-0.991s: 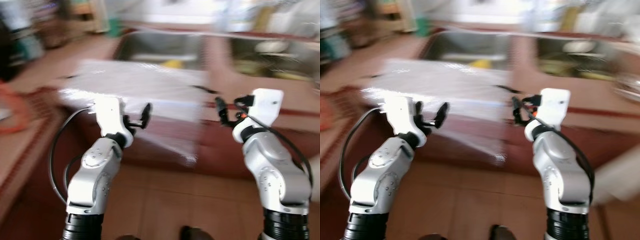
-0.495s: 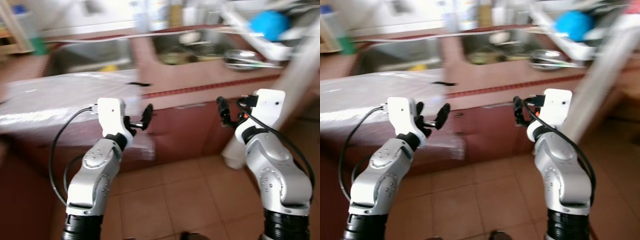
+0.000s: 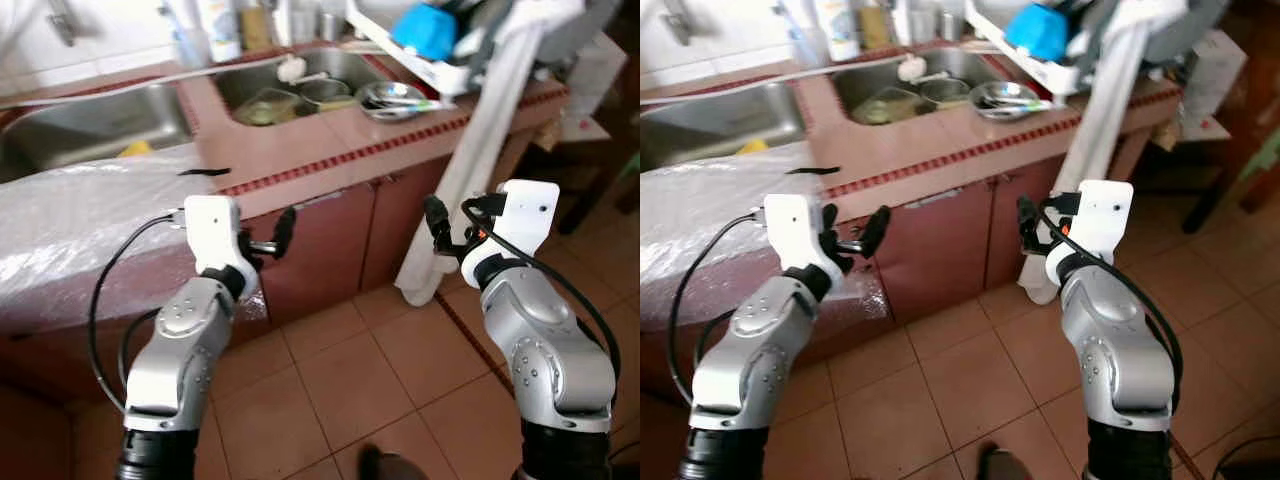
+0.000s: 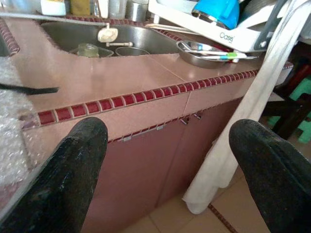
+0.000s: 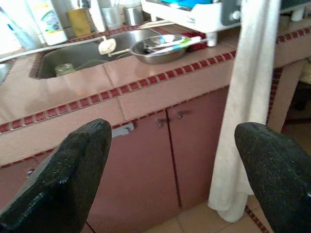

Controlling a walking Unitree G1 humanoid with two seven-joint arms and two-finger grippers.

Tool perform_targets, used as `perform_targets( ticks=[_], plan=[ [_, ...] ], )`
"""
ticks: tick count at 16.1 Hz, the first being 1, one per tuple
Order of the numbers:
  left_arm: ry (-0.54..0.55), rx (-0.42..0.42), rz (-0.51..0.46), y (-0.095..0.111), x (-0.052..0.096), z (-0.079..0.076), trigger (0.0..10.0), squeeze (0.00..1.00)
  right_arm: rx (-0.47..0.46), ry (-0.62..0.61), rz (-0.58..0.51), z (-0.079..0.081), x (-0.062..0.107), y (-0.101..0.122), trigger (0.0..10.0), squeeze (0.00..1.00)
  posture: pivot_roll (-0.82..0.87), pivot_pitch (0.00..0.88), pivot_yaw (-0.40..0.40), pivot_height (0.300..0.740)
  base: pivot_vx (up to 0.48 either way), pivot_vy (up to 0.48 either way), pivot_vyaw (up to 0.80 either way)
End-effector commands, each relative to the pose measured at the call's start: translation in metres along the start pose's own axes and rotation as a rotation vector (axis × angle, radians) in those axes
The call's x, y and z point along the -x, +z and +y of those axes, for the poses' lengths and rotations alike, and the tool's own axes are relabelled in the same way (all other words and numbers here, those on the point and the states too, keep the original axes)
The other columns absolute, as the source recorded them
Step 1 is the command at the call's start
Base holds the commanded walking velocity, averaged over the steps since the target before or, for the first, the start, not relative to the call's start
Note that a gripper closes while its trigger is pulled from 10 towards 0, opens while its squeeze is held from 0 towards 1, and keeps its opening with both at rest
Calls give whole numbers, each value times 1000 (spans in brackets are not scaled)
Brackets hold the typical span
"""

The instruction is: Kitchen organization

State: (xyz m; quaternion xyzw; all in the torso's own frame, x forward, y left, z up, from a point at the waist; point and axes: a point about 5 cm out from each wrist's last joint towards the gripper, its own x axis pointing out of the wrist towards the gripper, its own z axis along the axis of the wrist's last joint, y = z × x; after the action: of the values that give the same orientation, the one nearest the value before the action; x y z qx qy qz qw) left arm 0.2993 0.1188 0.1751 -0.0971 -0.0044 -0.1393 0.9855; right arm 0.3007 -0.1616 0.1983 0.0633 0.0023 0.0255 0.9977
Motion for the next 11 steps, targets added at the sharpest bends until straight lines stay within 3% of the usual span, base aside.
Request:
perform_targets(
  ticks=[1, 7, 11],
  plan=[
    [-21, 4, 6, -1, 0, -3, 10000, 0, 11, -1, -3, 0, 2, 3, 10000, 0, -45, 143, 59, 740, 0, 0, -788],
    [-20, -2, 9, -1, 0, -3, 10000, 0, 12, -1, -3, 0, 1, 3, 10000, 0, -44, 143, 61, 740, 0, -248, -788],
    [-15, -5, 12, -2, 0, -2, 10000, 0, 11, -2, -4, 0, 1, 3, 10000, 0, -41, 140, 62, 740, 0, 0, -784]
  ],
)
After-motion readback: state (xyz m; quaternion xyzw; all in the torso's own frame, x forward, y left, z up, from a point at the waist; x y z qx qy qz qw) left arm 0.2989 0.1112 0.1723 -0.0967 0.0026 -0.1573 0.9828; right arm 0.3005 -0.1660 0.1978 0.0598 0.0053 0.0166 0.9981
